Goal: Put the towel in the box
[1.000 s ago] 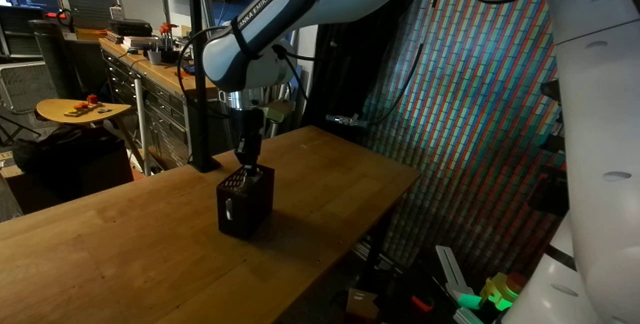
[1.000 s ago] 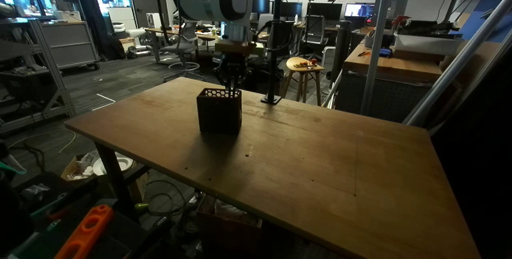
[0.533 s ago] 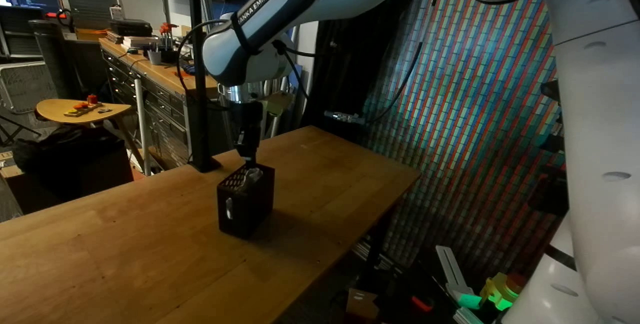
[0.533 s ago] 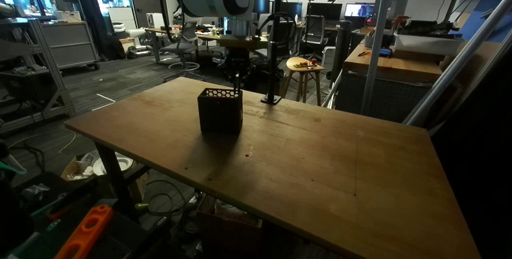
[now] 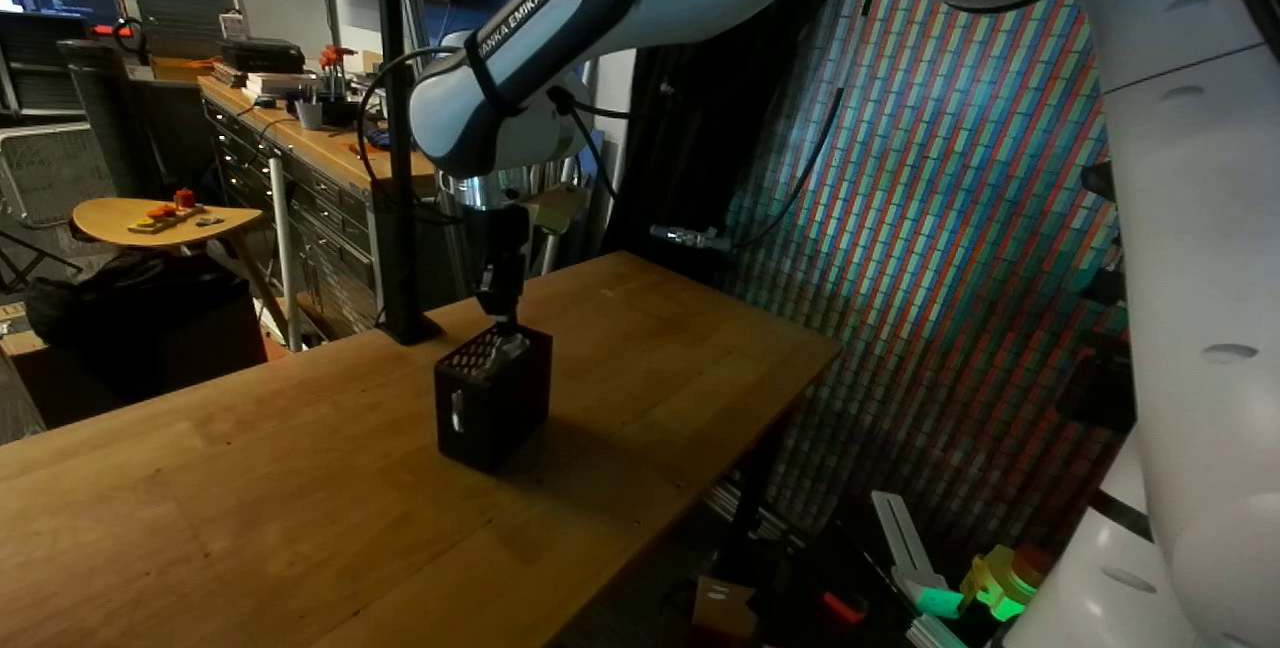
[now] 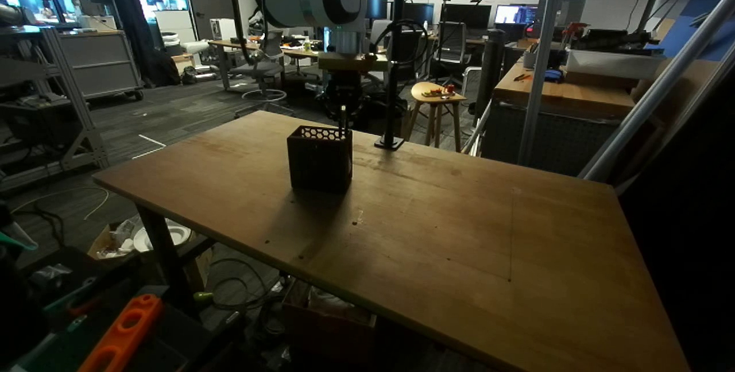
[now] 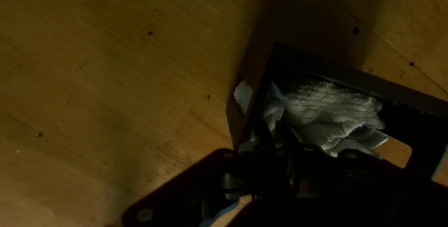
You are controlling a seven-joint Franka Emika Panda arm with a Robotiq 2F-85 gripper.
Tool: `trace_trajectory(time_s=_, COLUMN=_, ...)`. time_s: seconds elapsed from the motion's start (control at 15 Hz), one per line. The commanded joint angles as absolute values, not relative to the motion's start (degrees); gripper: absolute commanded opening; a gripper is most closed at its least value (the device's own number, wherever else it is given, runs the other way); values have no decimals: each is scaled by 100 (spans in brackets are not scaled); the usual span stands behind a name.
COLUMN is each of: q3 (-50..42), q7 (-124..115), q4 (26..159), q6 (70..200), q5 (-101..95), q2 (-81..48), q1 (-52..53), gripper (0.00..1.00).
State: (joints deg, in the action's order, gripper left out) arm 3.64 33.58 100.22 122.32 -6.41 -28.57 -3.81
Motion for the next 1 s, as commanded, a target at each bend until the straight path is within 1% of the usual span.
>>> trace_trajectory(time_s=0.0, q3=380, q7=3465, q4=9848, q6=12175, q5=-684, q2=-2981, q1=-410, gripper=12)
trace_trajectory(time_s=0.93, q3=467, q7=3663, q4=9948, q6=12295, q5=-439, q2=-3231, q1=-566, gripper=12)
